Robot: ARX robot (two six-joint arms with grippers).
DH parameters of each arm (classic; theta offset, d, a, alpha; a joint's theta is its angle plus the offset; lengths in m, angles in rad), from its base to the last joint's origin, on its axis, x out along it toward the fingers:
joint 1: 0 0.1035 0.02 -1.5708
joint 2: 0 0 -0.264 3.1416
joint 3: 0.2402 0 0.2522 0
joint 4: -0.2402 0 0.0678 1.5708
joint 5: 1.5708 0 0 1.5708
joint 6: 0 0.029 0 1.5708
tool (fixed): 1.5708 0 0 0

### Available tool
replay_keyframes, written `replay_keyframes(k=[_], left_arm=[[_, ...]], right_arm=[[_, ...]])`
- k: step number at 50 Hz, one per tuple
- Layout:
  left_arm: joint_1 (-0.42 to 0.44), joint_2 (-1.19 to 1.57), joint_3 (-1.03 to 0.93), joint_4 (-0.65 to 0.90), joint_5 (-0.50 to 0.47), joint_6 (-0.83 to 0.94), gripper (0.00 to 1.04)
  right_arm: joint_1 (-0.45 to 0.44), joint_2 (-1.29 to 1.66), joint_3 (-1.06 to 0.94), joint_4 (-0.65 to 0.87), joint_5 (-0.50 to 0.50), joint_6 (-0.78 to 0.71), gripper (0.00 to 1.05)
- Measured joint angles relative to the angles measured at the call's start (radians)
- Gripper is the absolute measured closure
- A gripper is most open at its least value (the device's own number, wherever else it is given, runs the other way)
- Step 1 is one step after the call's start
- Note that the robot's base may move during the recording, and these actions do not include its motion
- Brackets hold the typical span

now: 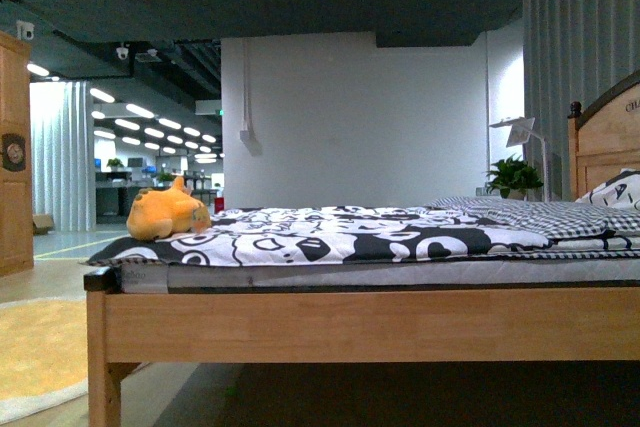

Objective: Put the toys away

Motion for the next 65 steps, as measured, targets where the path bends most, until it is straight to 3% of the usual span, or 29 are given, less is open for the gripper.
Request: replay_keyframes(k=[65], left_arm=[[0.0,0.0,0.0,0.0,0.0,0.0,0.06]], right_arm=[[0.0,0.0,0.0,0.0,0.0,0.0,0.07]])
